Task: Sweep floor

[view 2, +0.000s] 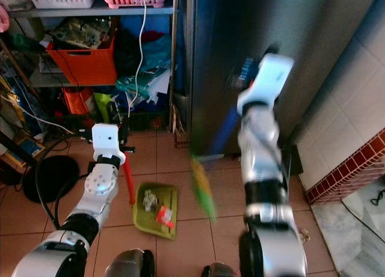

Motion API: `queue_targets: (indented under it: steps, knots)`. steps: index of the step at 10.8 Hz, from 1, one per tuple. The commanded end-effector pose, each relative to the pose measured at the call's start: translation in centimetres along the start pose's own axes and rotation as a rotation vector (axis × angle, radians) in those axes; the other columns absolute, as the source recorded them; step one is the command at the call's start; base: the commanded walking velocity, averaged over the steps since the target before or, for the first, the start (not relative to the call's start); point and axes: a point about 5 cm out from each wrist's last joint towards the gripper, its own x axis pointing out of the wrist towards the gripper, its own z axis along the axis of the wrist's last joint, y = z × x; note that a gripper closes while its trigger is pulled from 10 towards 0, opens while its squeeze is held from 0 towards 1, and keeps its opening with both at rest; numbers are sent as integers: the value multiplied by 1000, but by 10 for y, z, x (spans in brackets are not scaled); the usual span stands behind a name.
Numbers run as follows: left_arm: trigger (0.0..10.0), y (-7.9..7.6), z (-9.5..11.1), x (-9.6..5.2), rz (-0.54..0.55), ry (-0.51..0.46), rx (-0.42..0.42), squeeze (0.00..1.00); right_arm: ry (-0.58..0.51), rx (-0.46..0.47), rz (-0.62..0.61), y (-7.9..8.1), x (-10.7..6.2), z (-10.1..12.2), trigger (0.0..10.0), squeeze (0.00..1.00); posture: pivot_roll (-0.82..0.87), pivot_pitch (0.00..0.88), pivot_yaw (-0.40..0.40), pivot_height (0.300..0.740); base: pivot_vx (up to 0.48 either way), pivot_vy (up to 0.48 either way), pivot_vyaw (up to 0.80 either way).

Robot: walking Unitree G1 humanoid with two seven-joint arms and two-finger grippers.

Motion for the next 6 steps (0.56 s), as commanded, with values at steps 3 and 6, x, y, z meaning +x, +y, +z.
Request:
queue_targets:
  steps: [3, 6]
  knots:
    - [10000, 10, 32, 5, 26, -127, -9, 0, -19, -120, 47, 13, -22, -15, 10000, 0, -57, 0, 18, 740, 0, 0, 0]
    - [10000, 14, 51, -13, 32, -129, -105, 0, 11, -96, -37, -4, -35, -25, 10000, 0, -71, 0, 41, 740, 0, 0, -267]
